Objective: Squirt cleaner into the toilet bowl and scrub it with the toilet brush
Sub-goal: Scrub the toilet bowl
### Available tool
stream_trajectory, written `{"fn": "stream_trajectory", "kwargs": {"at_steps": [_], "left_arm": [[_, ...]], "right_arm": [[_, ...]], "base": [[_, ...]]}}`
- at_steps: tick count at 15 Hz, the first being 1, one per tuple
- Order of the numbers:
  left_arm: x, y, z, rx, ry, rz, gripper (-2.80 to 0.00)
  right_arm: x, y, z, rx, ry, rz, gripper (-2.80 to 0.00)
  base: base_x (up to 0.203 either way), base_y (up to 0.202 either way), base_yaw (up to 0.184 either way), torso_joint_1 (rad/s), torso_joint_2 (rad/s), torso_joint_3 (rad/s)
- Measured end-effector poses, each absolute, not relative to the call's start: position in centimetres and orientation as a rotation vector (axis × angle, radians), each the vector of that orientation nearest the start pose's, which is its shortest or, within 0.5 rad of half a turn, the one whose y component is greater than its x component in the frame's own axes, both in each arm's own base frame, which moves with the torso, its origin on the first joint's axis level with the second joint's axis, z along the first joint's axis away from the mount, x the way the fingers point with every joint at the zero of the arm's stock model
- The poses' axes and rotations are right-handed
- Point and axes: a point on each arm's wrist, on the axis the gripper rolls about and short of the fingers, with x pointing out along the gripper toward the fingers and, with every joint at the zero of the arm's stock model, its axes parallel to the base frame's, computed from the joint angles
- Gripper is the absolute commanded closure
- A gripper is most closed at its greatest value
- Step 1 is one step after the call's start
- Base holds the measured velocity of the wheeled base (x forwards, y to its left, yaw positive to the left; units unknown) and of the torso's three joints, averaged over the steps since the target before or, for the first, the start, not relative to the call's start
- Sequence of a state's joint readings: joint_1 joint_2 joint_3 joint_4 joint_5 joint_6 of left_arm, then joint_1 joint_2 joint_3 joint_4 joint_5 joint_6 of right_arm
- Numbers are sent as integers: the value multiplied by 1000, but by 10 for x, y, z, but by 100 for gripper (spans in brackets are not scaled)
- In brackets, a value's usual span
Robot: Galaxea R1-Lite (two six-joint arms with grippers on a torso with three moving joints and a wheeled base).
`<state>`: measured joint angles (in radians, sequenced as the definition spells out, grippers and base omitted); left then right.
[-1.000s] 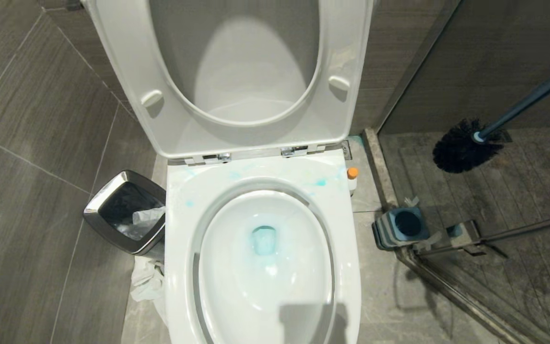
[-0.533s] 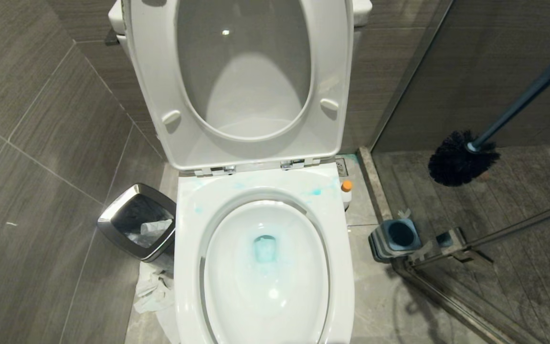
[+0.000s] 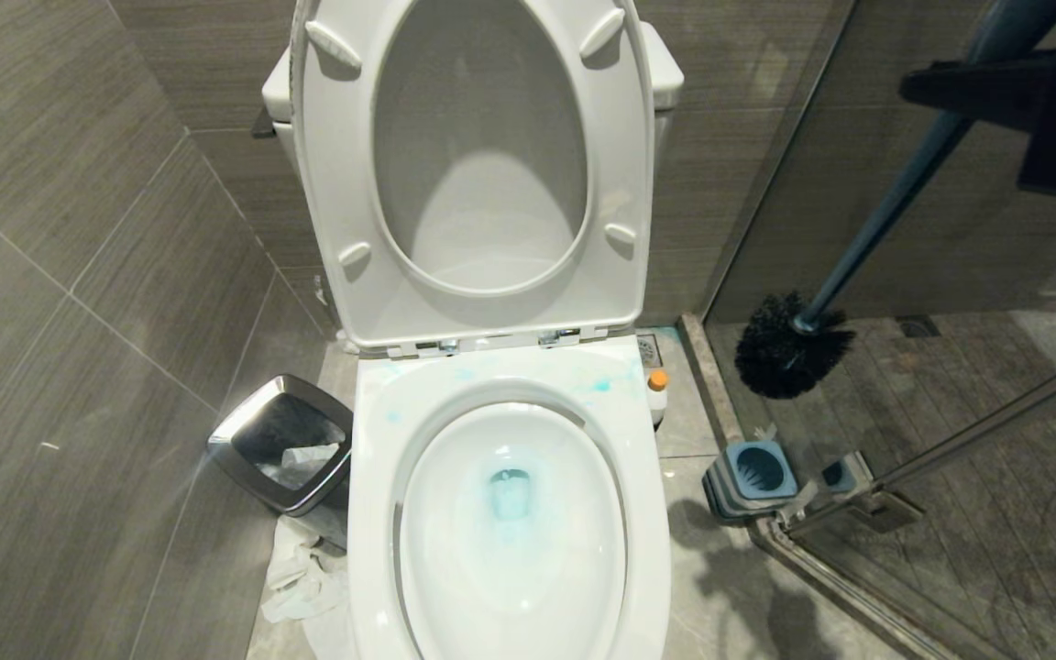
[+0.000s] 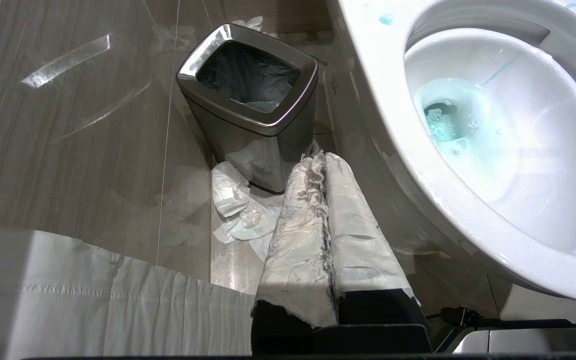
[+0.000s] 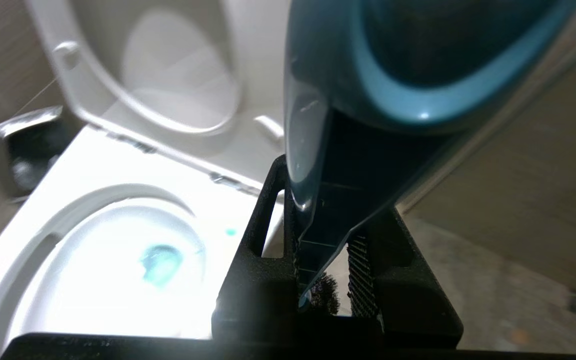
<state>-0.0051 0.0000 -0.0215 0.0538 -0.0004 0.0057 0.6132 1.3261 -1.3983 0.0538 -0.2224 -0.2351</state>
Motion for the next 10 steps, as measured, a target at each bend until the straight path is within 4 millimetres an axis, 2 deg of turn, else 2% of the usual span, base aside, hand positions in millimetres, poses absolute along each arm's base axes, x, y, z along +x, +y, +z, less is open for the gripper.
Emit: {"fn": "stream_trajectory", "kwargs": {"at_steps": [3, 7, 10], "left_arm": [[-25, 0, 76, 6, 33, -4, 0], [-25, 0, 76, 6, 32, -5, 0], [-25, 0, 76, 6, 32, -4, 0]], "right_arm": [[176, 154, 370, -219, -12, 433, 0], [185, 218, 352, -216, 51, 479, 0], [191, 253, 341, -228, 74, 492, 0]], "base": [[0, 0, 0, 1, 1, 14], [0, 0, 0, 2, 1, 153], [0, 0, 0, 5, 1, 154]]}}
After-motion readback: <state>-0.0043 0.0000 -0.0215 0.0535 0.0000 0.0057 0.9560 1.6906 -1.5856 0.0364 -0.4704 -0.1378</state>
